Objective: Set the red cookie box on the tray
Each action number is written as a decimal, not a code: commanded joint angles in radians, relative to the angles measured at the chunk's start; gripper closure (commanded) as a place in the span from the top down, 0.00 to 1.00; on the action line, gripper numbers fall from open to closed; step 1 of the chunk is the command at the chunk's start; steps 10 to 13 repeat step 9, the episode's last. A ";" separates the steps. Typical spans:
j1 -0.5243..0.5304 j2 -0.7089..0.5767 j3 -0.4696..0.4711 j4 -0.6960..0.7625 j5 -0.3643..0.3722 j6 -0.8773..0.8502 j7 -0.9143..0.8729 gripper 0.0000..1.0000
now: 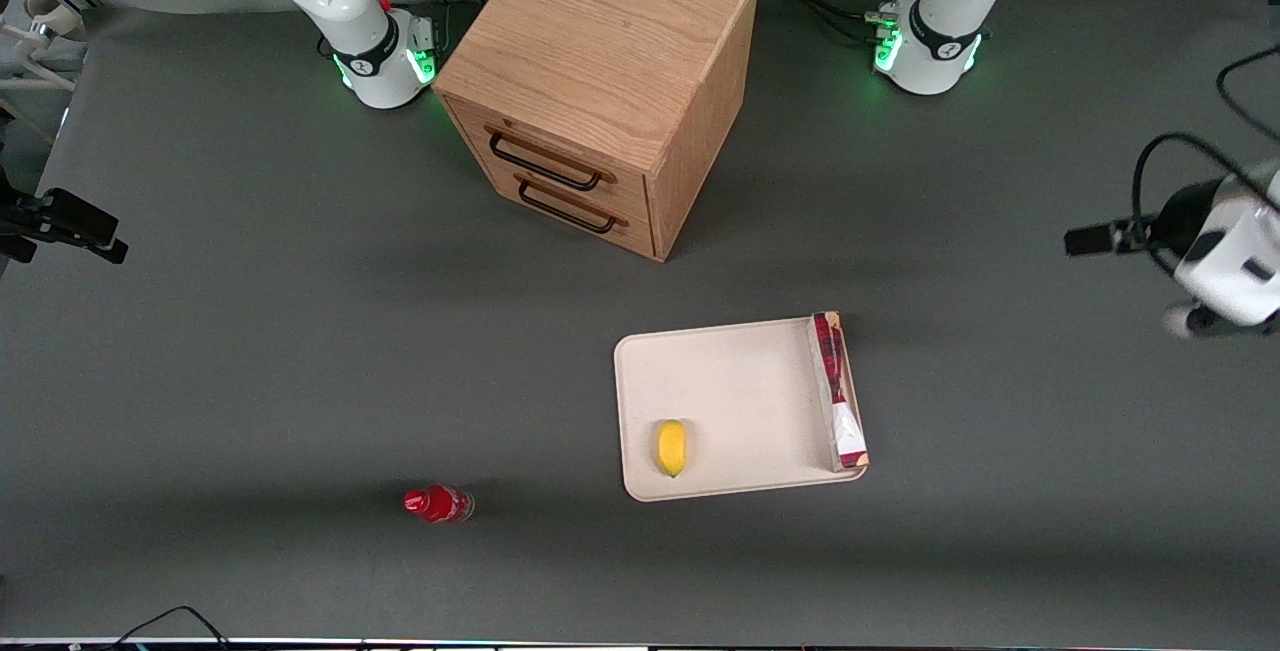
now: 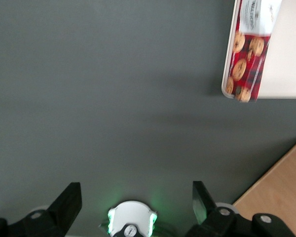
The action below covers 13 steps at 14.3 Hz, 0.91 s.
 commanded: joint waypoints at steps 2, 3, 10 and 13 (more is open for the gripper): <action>-0.022 -0.373 0.043 -0.436 -0.010 0.125 0.053 1.00; -0.025 -0.423 0.043 -0.495 -0.009 0.145 0.053 1.00; -0.045 -0.270 0.041 -0.251 0.002 0.037 0.054 1.00; -0.045 -0.270 0.041 -0.251 0.002 0.037 0.054 1.00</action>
